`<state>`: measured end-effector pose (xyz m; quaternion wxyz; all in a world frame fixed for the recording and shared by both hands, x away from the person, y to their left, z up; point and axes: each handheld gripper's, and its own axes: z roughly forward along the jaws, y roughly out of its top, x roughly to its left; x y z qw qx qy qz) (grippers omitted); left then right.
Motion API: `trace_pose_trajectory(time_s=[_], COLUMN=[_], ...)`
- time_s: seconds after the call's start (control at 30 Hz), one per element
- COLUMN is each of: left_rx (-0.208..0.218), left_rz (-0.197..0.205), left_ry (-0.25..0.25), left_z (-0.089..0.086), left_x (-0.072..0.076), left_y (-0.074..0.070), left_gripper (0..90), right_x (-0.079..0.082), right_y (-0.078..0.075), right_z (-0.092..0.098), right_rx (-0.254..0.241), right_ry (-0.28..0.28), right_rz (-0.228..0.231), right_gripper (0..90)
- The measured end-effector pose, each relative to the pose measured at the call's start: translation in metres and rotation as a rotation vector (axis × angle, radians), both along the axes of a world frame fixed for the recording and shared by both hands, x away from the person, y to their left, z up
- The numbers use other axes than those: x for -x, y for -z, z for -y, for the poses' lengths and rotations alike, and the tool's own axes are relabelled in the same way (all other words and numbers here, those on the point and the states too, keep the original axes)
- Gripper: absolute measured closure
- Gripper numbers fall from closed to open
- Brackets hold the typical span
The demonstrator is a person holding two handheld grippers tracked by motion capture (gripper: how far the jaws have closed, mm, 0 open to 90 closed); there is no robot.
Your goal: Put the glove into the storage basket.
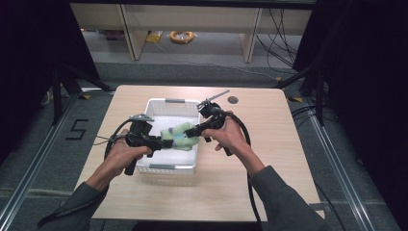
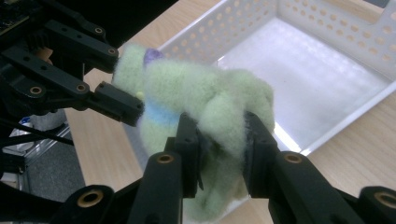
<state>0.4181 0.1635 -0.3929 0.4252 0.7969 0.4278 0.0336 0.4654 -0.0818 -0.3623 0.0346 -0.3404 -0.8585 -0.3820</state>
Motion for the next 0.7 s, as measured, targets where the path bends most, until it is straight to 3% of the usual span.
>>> trace_pose_trajectory(time_s=[0.33,0.7], left_rx=[-0.061,-0.100], left_rz=[-0.063,-0.137], left_ry=[-0.024,-0.049], left_z=[-0.012,-0.016], left_x=[-0.022,-0.031], left_y=[0.022,0.050], left_gripper=[69.6,69.3], right_x=[-0.025,-0.036], right_y=[0.026,0.056], right_z=[-0.026,-0.043], right_rx=[0.052,0.124], right_ry=[0.040,0.050], right_rz=[-0.046,-0.094], right_gripper=[72.4,72.4])
